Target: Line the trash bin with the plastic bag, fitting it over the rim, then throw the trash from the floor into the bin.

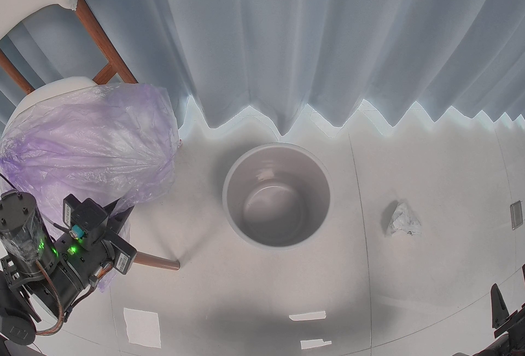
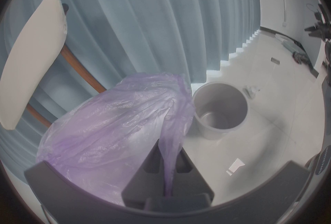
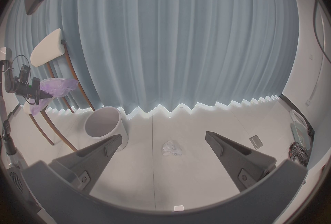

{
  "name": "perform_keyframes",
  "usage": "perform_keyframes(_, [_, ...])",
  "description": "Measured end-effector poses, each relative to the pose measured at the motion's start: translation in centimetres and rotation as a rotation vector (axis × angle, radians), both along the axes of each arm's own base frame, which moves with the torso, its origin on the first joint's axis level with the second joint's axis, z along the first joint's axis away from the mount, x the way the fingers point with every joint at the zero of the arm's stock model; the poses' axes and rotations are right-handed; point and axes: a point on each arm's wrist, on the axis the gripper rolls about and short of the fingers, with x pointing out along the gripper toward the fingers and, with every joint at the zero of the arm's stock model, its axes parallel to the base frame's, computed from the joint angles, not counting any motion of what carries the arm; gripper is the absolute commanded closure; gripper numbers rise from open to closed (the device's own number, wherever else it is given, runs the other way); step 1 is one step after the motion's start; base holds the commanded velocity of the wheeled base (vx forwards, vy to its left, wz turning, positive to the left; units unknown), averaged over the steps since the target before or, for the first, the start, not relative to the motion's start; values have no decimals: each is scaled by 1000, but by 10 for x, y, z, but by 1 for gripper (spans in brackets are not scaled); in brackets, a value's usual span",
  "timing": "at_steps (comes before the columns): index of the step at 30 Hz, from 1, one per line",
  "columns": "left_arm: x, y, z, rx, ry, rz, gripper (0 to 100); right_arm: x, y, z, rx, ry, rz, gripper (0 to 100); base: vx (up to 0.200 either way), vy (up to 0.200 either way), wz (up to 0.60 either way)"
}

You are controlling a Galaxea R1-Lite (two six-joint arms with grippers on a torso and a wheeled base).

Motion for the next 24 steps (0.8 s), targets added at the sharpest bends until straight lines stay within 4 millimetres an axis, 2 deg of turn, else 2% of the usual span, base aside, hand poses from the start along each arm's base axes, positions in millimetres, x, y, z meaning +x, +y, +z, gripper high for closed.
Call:
perform_keyframes(6, [-1,-1,7,-112,-4,-54,100,0,0,0,0,0,0,0,0,0,0])
perform_keyframes(11, [3,0,13,-316,34,-87,100,0,0,0,0,0,0,0,0,0,0])
perform_keyframes(18, [3,4,17,-413,109,-382,100,0,0,0,0,0,0,0,0,0,0])
perform_keyframes(24, [-7,16,18,-527,197,-576,100,0,0,0,0,0,0,0,0,0,0])
